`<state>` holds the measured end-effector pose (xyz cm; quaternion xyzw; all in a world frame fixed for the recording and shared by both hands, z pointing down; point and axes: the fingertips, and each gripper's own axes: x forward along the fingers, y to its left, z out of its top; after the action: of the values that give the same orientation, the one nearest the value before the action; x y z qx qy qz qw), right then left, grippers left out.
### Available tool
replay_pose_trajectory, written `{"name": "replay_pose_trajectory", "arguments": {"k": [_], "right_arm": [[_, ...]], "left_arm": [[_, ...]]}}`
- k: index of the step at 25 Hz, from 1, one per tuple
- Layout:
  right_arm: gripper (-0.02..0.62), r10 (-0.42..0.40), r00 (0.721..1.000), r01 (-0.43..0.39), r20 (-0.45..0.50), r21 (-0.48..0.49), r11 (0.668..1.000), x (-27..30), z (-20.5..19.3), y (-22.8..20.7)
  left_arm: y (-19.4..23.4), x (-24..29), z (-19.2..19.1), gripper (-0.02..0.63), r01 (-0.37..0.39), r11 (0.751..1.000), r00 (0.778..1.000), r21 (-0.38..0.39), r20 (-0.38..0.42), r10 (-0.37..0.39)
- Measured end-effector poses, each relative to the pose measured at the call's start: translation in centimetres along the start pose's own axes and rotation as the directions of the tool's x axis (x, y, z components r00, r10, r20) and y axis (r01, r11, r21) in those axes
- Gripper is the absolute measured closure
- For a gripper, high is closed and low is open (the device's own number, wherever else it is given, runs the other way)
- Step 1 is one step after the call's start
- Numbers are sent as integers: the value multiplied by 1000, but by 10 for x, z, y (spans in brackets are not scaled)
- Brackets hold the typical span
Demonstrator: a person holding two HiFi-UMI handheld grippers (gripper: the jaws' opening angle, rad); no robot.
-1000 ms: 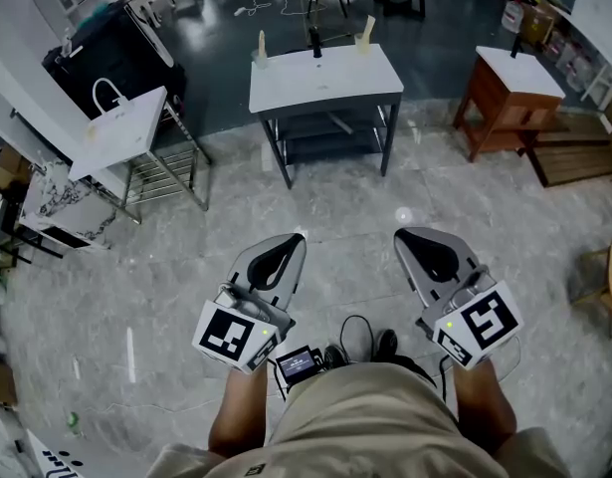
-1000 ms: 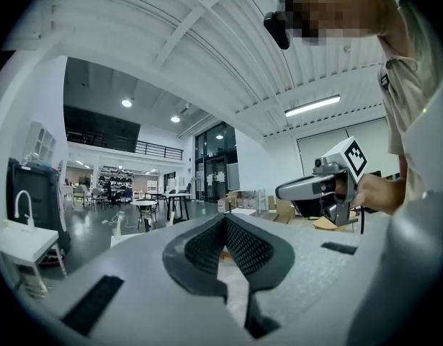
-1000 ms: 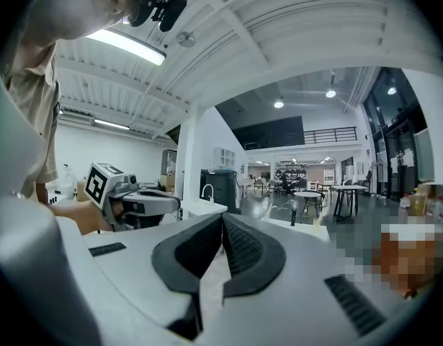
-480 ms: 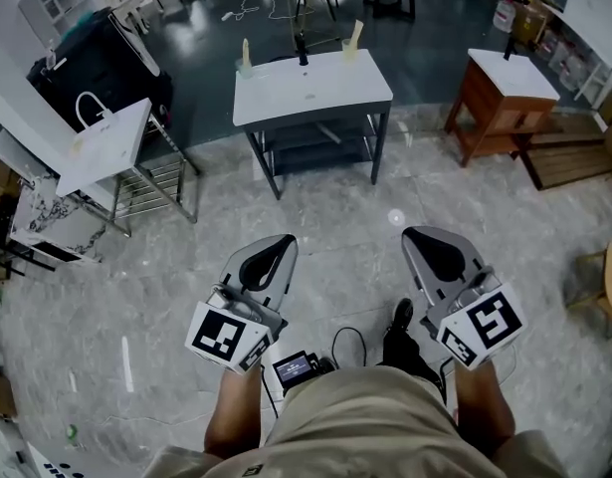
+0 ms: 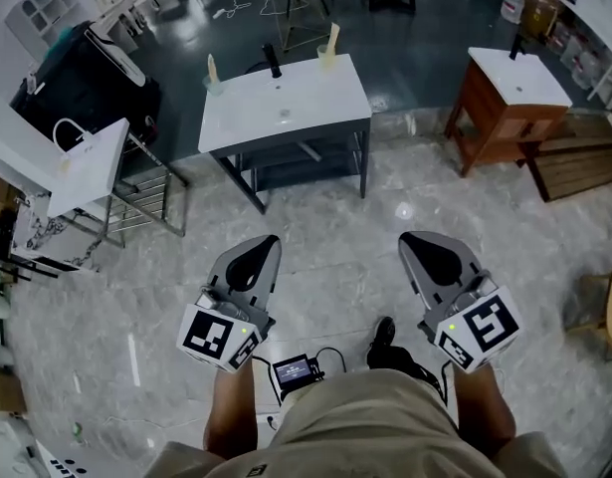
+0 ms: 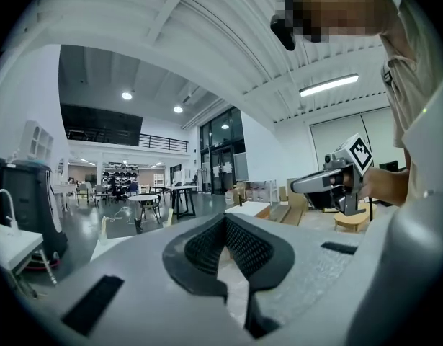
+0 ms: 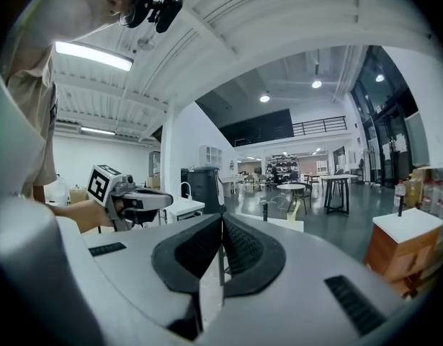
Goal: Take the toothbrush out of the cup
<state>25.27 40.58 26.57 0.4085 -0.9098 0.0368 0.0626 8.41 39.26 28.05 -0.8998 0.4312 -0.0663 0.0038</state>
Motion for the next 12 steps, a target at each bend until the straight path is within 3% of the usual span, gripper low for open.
{"name": "replay_pose_trajectory", "arguments": {"k": [5,12], "right_arm": [[589,35,999,-35,11,19,999,4,5,-93],[589,32,999,-34,38,38,999,-3,11,-168]], "left_arm": [[1,88,15,600,-55,998,998,8,-21,55],[2,145,42,600,-108,994,994,35,-18,108]]}}
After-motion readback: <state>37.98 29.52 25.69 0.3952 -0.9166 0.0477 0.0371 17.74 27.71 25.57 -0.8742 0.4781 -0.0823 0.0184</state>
